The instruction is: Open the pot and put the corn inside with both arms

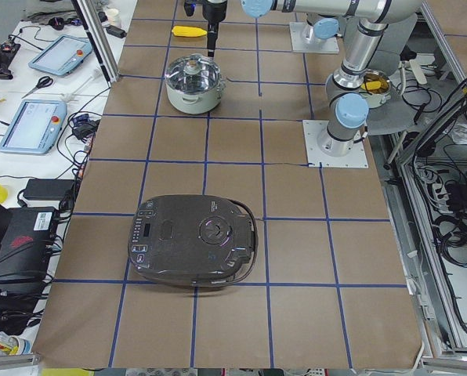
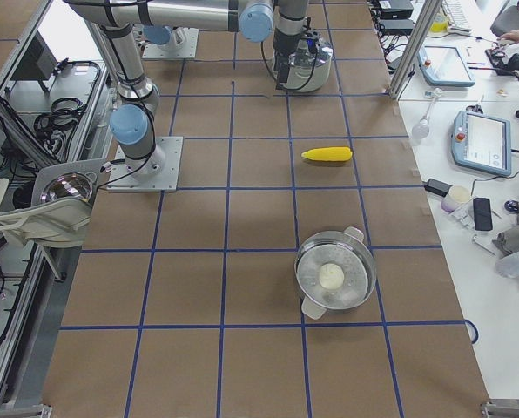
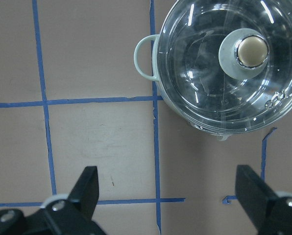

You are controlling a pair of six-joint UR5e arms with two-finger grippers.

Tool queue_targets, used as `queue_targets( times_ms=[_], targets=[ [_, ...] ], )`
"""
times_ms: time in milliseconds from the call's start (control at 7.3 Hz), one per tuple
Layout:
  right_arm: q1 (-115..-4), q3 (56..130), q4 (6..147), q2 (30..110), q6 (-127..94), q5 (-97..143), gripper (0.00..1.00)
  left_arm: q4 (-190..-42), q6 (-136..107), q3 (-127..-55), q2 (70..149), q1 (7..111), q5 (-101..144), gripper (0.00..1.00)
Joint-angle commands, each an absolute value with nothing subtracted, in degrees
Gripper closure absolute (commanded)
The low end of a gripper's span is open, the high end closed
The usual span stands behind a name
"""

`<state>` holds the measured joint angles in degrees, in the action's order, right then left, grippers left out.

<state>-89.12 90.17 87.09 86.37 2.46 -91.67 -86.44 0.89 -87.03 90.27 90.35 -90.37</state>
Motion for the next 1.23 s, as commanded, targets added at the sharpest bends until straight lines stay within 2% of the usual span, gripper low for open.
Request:
queue_targets(
  times_ms=[0, 959, 1096],
  targets=[
    [-89.12, 90.18, 87.1, 86.22, 2.37, -91.67, 0.0, -87.27, 0.97, -87.1, 90.0, 90.35, -90.44, 0.0],
    [-87.89, 90.09, 87.97, 84.99, 2.47, -91.85, 0.0, -87.28, 0.97, -87.19, 89.74, 90.35, -90.27, 0.0],
    [-87.89, 90.09, 95.55, 83.16, 3.07, -92.02, 0.0, -87.28, 0.97, -87.19, 89.74, 90.35, -90.18, 0.0]
  ],
)
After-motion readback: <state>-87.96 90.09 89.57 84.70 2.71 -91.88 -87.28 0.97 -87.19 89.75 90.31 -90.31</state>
